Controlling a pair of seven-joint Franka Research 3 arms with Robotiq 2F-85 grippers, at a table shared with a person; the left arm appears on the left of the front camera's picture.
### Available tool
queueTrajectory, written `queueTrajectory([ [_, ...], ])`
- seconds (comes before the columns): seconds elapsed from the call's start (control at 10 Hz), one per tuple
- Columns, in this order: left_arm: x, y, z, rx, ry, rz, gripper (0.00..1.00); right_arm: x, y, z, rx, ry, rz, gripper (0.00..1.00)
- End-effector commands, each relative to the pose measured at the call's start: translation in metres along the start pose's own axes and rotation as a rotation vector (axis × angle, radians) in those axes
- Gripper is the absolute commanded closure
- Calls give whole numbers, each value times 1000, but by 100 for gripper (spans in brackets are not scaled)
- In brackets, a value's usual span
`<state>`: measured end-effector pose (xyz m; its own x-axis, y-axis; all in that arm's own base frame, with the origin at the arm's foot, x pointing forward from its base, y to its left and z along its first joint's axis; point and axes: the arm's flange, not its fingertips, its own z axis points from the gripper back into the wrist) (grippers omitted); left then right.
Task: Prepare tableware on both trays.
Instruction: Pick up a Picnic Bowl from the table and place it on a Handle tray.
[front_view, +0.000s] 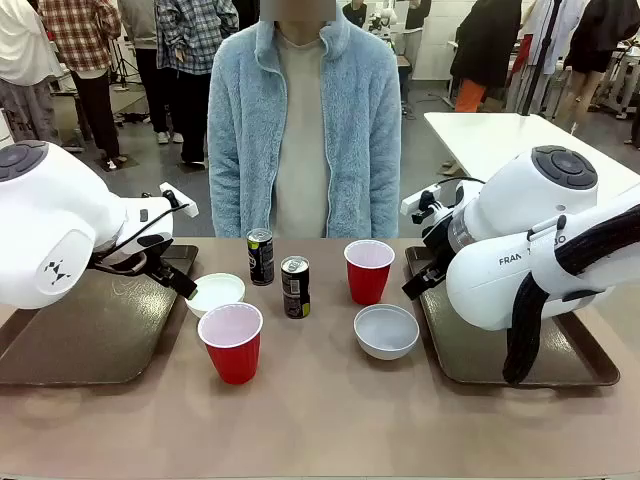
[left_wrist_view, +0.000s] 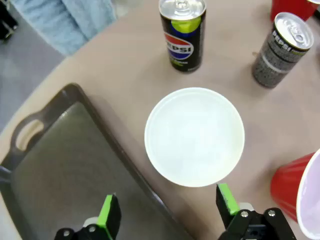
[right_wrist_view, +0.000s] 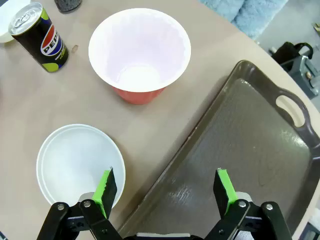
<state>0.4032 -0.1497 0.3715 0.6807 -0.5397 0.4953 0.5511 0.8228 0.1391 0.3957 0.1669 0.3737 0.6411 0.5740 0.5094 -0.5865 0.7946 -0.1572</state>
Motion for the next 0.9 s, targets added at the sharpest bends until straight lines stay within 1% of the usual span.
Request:
queueTrajectory([
  [0.0, 0, 0, 0, 0, 0, 0, 0, 0, 0, 0, 0, 0, 0, 0],
  [0.8, 0, 0, 0, 0, 0, 0, 0, 0, 0, 0, 0, 0, 0, 0],
])
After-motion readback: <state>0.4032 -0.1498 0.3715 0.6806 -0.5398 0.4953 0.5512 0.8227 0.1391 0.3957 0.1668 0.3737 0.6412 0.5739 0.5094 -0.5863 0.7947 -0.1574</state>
